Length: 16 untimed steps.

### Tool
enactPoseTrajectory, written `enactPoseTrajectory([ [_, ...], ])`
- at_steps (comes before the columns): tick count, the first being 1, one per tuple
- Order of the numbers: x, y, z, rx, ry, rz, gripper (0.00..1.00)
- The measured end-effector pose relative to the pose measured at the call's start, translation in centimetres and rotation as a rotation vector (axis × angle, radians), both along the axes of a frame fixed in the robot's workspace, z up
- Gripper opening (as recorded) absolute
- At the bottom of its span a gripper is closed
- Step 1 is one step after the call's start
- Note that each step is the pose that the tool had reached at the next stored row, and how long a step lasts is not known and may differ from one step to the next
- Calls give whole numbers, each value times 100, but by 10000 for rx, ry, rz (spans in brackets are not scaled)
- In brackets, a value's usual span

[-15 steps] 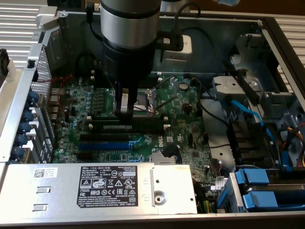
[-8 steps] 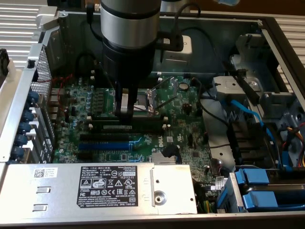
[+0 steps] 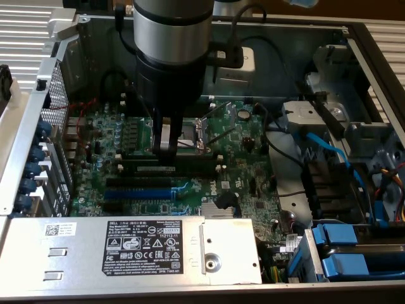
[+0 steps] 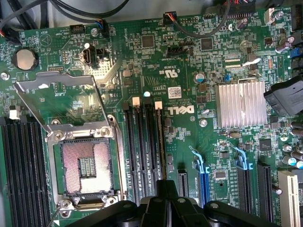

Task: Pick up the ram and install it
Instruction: 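Press down the ram until it locks into place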

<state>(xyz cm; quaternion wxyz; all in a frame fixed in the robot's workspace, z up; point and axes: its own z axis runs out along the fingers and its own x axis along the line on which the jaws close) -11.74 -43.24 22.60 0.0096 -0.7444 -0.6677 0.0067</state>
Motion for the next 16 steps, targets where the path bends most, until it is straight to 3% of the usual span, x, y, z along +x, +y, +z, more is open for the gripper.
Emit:
enactPoseTrajectory([
  [16, 0, 0, 53, 0, 0, 0, 10],
])
